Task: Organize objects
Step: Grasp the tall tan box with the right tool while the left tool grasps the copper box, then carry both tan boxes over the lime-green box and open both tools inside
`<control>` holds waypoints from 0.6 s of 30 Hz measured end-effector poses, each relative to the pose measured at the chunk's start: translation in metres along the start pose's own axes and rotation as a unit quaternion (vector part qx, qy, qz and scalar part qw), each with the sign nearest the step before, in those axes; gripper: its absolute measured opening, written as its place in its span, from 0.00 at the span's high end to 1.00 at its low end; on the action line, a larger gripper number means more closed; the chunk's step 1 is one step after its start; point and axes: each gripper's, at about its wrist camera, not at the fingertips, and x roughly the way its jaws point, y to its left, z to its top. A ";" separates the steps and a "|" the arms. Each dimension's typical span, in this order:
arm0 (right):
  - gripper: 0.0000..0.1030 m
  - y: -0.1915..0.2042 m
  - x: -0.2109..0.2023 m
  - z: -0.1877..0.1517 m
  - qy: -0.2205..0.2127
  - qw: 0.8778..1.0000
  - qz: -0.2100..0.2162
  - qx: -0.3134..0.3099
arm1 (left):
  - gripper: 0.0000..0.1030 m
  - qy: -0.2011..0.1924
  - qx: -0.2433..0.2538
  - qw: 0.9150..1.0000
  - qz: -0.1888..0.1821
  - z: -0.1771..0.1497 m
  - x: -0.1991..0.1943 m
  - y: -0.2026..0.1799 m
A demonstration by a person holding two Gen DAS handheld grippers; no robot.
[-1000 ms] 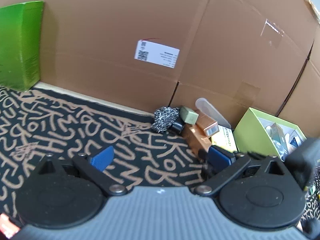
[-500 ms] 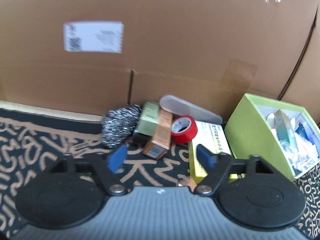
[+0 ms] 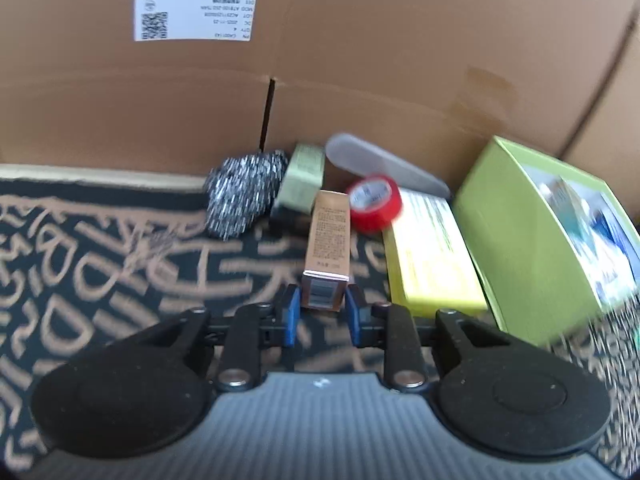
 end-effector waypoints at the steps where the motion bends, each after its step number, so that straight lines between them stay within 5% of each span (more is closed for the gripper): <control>1: 0.73 -0.001 -0.004 -0.002 0.000 1.000 0.001 0.004 | 0.77 0.001 0.009 1.000 -0.005 -0.008 -0.011 -0.001; 10: 0.73 -0.011 -0.054 -0.028 0.015 1.000 0.016 0.021 | 0.77 0.005 0.061 0.998 -0.022 -0.094 -0.095 -0.001; 14: 0.73 -0.013 -0.061 -0.034 0.019 1.000 0.005 0.005 | 0.64 -0.004 0.066 0.998 -0.007 -0.094 -0.098 -0.004; 18: 0.68 -0.011 -0.055 -0.030 0.019 1.000 0.003 -0.001 | 0.65 -0.005 0.079 0.997 -0.007 -0.084 -0.093 -0.011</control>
